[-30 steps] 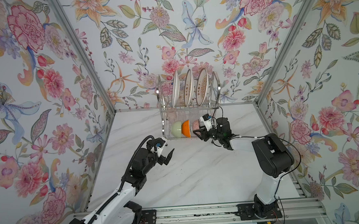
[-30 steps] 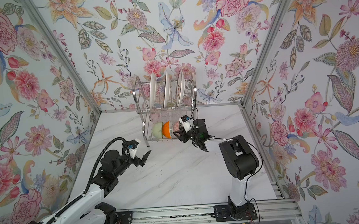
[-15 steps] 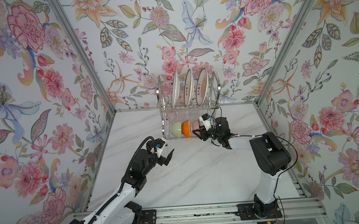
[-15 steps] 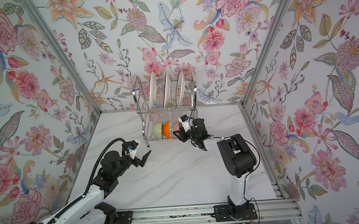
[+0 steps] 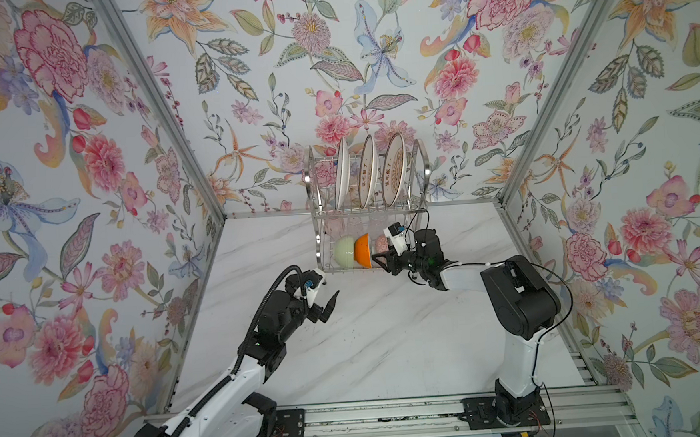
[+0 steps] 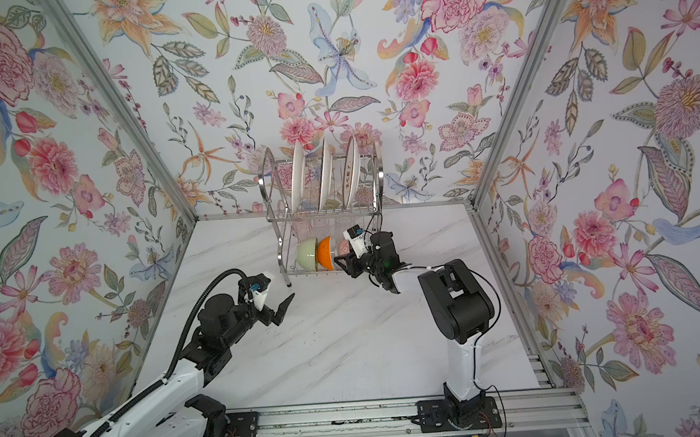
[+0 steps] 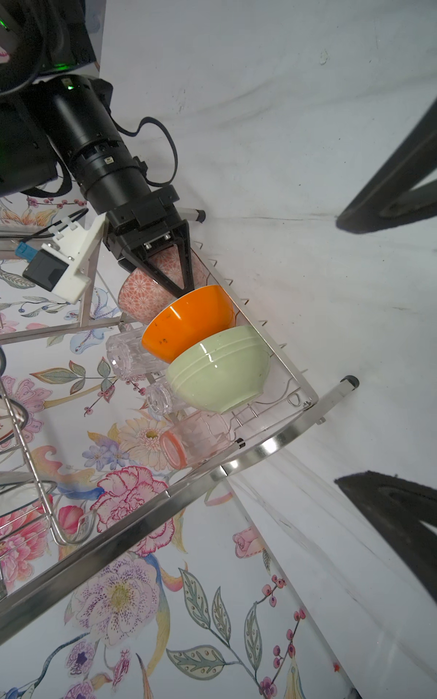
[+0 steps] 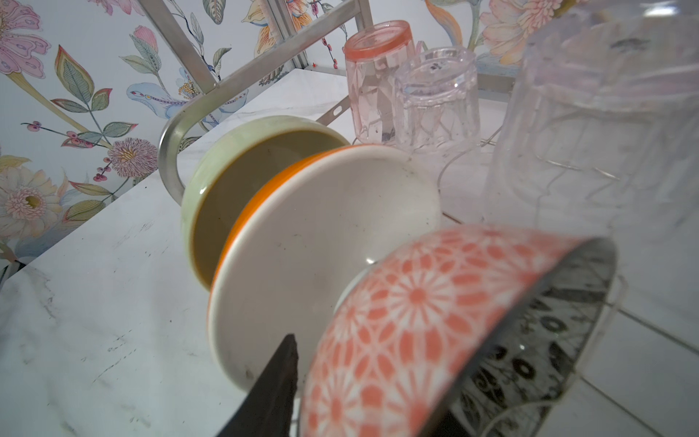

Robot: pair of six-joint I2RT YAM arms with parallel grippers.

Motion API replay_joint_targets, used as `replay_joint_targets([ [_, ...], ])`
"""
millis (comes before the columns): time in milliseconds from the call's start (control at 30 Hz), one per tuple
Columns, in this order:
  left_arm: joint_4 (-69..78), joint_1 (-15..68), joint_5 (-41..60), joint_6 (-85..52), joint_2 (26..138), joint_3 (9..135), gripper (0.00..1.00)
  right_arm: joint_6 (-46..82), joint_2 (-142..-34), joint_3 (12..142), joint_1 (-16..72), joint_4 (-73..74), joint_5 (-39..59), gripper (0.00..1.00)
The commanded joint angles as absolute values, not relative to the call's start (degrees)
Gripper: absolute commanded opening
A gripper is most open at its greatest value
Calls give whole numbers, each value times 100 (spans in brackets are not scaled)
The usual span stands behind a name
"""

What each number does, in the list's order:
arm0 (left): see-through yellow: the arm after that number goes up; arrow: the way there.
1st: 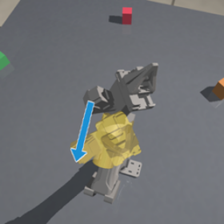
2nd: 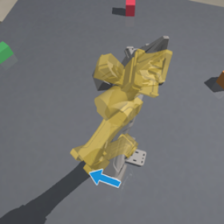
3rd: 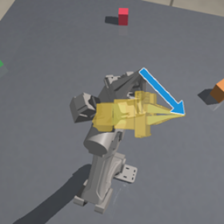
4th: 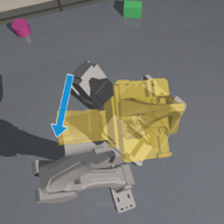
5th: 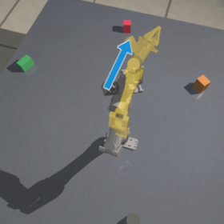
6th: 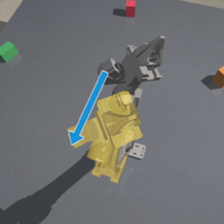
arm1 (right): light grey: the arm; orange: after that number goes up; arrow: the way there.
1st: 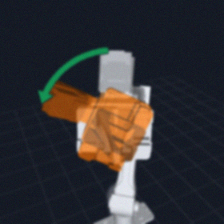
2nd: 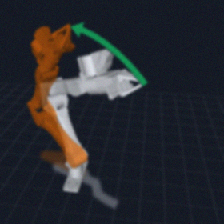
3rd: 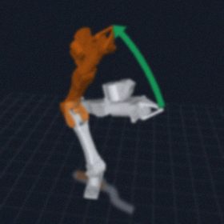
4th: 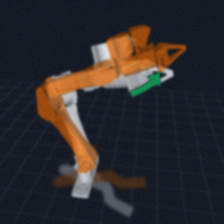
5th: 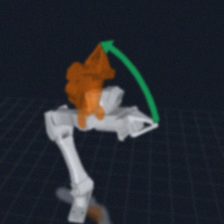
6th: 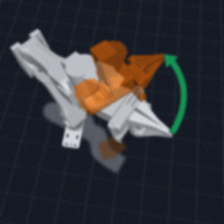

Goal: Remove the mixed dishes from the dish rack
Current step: 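Move the right gripper onto the rim of the pink-patterned bowl, then close the right gripper on the pink-patterned bowl's rim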

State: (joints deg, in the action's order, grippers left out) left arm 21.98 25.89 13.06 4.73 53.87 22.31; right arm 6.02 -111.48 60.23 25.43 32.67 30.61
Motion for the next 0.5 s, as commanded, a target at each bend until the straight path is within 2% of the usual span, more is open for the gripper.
replay_joint_targets([
  [0, 2231, 2655, 1292, 545, 5466, 2302, 99, 527, -11250, 6200, 2566, 3304, 3122, 40],
  [467, 2312, 2658, 1204, 500, 5594, 2296, 99, 474, -11294, 6235, 2522, 3329, 3190, 36],
])
